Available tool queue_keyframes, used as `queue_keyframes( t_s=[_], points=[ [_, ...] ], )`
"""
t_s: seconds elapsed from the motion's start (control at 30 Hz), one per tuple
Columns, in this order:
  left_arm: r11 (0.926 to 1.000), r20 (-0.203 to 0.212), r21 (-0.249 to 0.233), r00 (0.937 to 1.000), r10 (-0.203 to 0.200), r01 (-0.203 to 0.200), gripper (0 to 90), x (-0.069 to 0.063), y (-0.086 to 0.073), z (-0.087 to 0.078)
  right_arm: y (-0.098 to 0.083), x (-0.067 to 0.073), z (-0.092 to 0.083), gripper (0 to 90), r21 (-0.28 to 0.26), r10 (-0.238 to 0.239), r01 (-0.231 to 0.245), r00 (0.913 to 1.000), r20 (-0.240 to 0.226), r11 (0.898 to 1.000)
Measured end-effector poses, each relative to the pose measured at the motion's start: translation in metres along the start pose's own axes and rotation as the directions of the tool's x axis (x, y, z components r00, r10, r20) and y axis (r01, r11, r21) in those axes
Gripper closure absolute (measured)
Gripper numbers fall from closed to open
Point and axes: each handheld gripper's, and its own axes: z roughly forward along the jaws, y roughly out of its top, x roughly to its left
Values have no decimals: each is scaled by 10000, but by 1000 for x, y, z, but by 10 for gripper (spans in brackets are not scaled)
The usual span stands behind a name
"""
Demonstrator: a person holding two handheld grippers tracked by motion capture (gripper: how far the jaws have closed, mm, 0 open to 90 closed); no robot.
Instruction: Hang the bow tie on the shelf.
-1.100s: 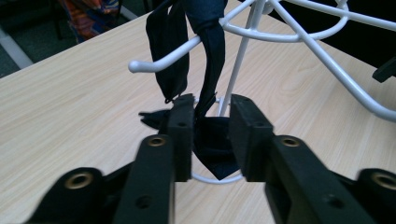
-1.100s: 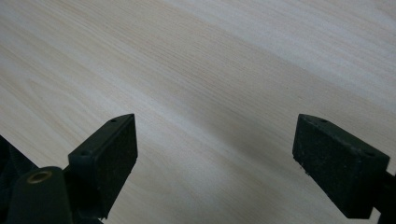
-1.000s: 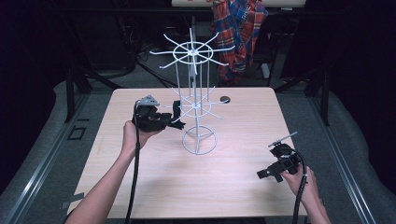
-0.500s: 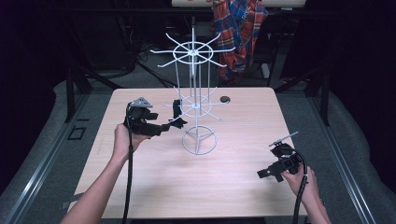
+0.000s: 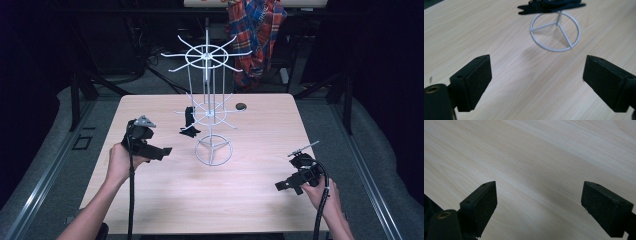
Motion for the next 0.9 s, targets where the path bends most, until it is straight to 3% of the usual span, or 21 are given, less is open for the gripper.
queue_keyframes(
  t_s=[0.17, 0.43, 0.7, 0.77, 0.8, 0.83, 0.9],
  points=[
    [9979, -4, 640, 10000, -88, 88, 26, -2, -17, -2, 0, 1, -1, 123, -137, 13, -13, 10000, -8, 9999],
    [9885, 190, 1504, 9997, -167, 137, 0, -9, -45, 2, 0, 2, 0, 110, -126, 8, -8, 10000, 12, 9999],
    [9817, 139, 1857, 9988, -460, 427, 0, -7, -74, 10, 0, 2, 0, 93, -5, -223, 224, 9995, 204, 9997],
    [9792, 137, 1977, 9987, -484, 447, 0, -5, -78, 13, 0, 2, 0, 86, 7, -251, 251, 9995, 191, 9997],
    [9781, 168, 2024, 9985, -530, 485, 0, -5, -79, 14, -1, 4, 1, 85, -239, -59, 65, 9997, 258, 9997],
    [9774, 177, 2059, 9984, -532, 484, 0, -4, -79, 14, -1, 3, 0, 85, -21, -267, 268, 9994, 221, 9996],
    [9784, 152, 2004, 9983, -558, 516, 0, -4, -79, 15, -1, 4, 1, 85, -88, -217, 219, 9996, 157, 9997]
  ],
)
